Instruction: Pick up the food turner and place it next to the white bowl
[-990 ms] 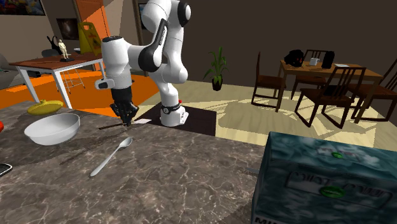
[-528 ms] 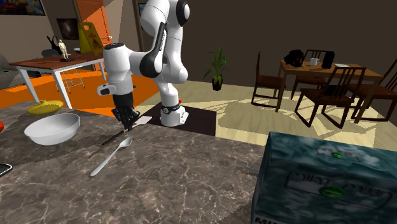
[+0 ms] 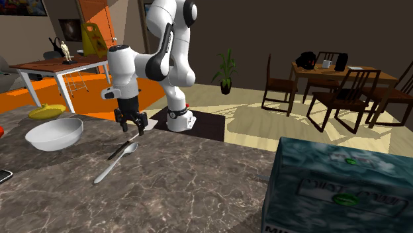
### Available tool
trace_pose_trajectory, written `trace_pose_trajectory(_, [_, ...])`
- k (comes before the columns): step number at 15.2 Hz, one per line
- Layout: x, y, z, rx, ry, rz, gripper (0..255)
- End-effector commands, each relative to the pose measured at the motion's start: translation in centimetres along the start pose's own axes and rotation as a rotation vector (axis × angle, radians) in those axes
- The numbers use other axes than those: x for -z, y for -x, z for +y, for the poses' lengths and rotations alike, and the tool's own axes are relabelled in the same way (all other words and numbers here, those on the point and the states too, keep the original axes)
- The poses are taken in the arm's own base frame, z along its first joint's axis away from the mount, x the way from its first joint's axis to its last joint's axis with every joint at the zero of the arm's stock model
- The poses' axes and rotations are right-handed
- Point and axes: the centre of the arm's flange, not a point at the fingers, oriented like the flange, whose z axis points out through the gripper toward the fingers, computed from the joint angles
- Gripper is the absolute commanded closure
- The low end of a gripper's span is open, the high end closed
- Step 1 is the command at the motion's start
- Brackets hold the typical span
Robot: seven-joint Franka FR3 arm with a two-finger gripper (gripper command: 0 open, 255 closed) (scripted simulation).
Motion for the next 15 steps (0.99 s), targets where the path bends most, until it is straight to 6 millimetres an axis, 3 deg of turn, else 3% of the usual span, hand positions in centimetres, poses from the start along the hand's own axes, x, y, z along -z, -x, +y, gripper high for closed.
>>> trace_pose_trajectory(1, [0.0,0.0,0.0,0.0,0.0,0.0,0])
trace_pose_trajectory(3, [0.0,0.0,0.0,0.0,0.0,0.0,0])
trace_pose_trajectory(7, [5.0,0.0,0.0,0.0,0.0,0.0,0])
trace_pose_trajectory(15, [5.0,0.0,0.0,0.0,0.0,0.0,0])
